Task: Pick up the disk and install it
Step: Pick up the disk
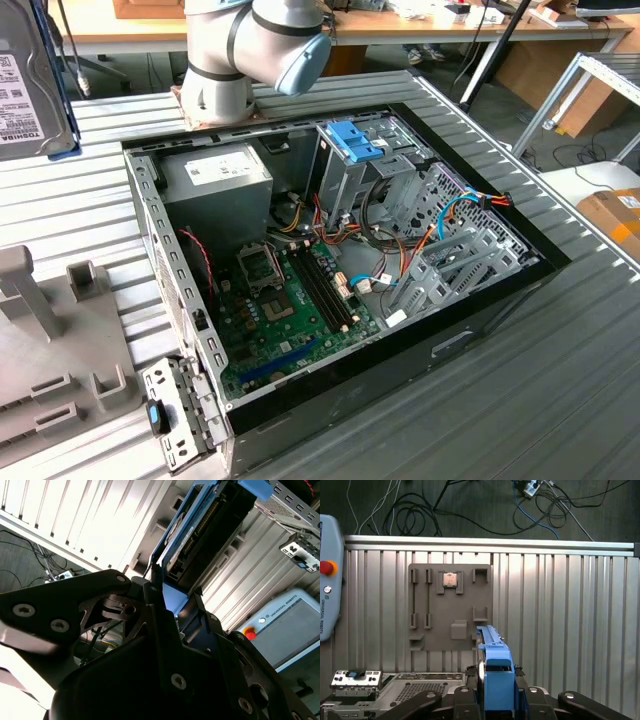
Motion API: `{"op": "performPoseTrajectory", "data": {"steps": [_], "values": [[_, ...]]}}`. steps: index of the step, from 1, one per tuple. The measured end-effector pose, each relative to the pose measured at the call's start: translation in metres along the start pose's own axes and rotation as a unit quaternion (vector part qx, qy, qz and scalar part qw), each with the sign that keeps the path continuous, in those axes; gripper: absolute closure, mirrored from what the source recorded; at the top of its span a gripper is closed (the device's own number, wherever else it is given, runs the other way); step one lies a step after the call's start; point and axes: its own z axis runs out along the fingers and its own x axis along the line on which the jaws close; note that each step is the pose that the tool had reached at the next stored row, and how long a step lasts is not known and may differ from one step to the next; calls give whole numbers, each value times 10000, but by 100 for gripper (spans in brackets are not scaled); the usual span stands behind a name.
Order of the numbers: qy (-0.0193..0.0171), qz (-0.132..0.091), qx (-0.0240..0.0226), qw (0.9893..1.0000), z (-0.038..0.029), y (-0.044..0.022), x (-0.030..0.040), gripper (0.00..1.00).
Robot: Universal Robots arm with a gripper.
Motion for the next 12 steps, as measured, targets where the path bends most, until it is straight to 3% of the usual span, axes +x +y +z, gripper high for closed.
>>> {"op": "performPoseTrajectory", "data": {"steps": [2, 3, 4, 6, 12], "values": [[0, 0, 0, 10000, 0, -4, 0, 64], [1, -1, -1, 10000, 0, -64, 0, 64], [0, -1, 0, 10000, 0, -234, -2, 64], [0, 0, 0, 10000, 1, -402, -7, 64], [0, -1, 0, 10000, 2, -622, -11, 64]]}}
